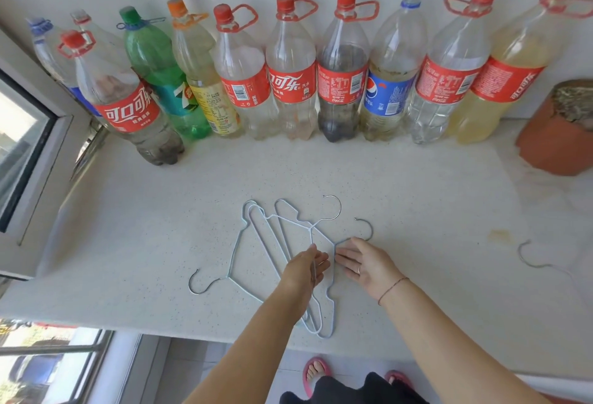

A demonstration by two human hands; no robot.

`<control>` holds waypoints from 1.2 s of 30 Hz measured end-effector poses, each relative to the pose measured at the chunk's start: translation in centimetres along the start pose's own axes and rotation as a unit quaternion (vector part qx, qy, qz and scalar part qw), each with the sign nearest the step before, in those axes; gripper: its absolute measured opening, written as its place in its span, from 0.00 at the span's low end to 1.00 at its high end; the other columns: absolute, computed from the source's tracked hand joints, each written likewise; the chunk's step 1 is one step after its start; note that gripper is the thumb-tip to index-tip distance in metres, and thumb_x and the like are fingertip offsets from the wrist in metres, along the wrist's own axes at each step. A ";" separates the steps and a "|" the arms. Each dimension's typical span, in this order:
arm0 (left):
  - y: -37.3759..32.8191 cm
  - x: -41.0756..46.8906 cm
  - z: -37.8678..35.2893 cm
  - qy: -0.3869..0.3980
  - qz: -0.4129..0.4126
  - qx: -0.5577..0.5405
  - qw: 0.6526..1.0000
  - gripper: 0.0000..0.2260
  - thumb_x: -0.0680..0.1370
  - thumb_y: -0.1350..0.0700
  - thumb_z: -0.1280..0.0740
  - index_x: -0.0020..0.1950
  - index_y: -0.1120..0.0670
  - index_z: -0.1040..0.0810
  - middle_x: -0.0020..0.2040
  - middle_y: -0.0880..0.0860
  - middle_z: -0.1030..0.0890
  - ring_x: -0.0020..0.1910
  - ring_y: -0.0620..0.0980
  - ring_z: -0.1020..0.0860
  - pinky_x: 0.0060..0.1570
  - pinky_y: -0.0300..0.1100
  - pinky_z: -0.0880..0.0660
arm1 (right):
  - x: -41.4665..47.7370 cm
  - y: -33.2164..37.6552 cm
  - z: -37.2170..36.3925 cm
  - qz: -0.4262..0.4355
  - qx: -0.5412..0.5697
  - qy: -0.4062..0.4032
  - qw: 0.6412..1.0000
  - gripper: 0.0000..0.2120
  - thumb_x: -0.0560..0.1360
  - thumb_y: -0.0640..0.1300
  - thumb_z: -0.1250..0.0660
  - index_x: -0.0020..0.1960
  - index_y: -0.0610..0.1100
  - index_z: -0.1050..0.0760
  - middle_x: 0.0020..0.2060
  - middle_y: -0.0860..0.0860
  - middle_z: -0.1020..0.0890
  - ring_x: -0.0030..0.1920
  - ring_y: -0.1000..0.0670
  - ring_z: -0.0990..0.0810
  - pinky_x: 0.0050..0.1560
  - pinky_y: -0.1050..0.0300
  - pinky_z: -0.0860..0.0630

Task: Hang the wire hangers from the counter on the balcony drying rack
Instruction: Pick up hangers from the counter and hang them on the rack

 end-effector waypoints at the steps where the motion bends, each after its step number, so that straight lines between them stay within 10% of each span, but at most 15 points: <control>1: 0.0 -0.1 -0.2 0.007 0.003 0.000 1.000 0.16 0.82 0.52 0.43 0.63 0.62 0.30 0.65 0.60 0.25 0.63 0.54 0.26 0.68 0.48 0.34 | -0.1 -0.1 -0.1 -0.003 0.010 0.008 1.000 0.10 0.80 0.47 0.45 0.53 0.42 0.30 0.52 0.44 0.22 0.55 0.46 0.24 0.64 0.50 0.34; 7: -0.1 -0.5 -0.6 0.017 0.009 0.007 1.000 0.22 0.82 0.50 0.43 0.70 0.64 0.35 0.67 0.60 0.26 0.65 0.54 0.27 0.69 0.50 0.35 | -0.1 -0.5 -0.3 -0.005 0.043 0.030 0.999 0.10 0.80 0.47 0.43 0.49 0.42 0.29 0.46 0.46 0.21 0.49 0.49 0.22 0.55 0.55 0.30; 15: -0.5 -1.1 -0.6 0.039 -0.011 -0.023 0.999 0.11 0.81 0.51 0.42 0.53 0.57 0.25 0.56 0.59 0.19 0.55 0.55 0.21 0.61 0.49 0.29 | -0.6 0.8 -0.9 0.012 -0.110 0.031 0.993 0.07 0.76 0.44 0.38 0.41 0.48 0.24 0.35 0.52 0.25 0.36 0.55 0.29 0.37 0.59 0.39; 36: -7.4 -19.6 -0.4 -0.172 -0.324 -0.104 0.924 0.14 0.78 0.68 0.39 0.59 0.56 0.23 0.40 0.53 0.20 0.35 0.47 0.22 0.35 0.35 0.26 | -14.4 7.6 -8.0 0.034 -0.174 0.430 0.885 0.13 0.78 0.35 0.41 0.61 0.43 0.27 0.38 0.46 0.21 0.34 0.51 0.23 0.33 0.62 0.24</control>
Point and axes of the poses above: each hand's wrist, its own x-axis towards the middle knuckle, its own z-axis out of the back of the hand, y = z × x, the point moved 7 cm from there along x, towards the middle knuckle
